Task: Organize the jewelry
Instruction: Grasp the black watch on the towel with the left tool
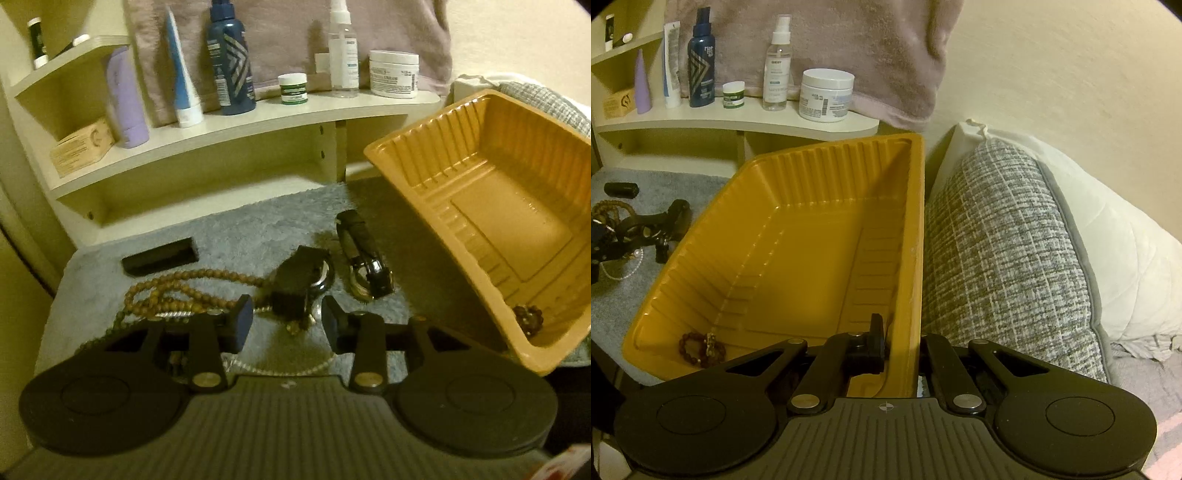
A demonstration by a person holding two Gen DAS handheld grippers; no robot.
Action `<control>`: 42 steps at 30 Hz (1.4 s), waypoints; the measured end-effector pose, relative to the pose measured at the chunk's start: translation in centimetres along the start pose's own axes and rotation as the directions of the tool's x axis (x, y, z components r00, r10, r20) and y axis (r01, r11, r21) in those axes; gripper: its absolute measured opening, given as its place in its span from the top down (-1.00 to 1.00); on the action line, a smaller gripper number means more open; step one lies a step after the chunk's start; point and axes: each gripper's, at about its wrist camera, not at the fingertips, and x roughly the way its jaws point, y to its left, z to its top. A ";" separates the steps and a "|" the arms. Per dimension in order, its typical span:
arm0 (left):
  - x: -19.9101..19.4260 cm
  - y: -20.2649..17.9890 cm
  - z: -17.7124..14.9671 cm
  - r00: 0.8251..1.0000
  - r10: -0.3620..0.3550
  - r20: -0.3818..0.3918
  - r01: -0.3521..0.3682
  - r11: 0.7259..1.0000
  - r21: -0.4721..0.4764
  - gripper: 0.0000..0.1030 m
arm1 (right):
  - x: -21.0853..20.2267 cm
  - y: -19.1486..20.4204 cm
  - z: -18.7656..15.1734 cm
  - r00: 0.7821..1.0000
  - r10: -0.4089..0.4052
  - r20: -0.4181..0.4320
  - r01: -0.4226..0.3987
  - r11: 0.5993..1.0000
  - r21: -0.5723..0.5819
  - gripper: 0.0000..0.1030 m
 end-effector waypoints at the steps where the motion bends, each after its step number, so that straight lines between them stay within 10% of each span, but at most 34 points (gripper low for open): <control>1: 0.3 0.0 0.1 1.000 -0.010 -0.001 0.010 1.000 0.006 0.29 | 0.0 0.0 0.0 1.000 0.000 -0.001 0.000 1.000 0.000 0.94; 10: 1.8 0.2 0.5 1.000 -0.026 -0.016 0.027 0.998 0.051 0.30 | 0.1 -0.1 -0.1 1.000 -0.001 0.001 0.001 1.000 0.007 0.94; 13: 1.8 0.3 0.7 0.999 -0.025 -0.023 0.026 0.997 0.069 0.60 | 0.1 -0.1 -0.1 1.000 -0.002 0.001 0.002 1.000 0.007 0.94; 42: -4.1 -1.0 5.8 0.979 -0.167 0.115 0.160 0.985 0.067 0.61 | 0.0 0.0 -0.1 1.000 -0.010 0.014 0.010 1.000 0.006 0.94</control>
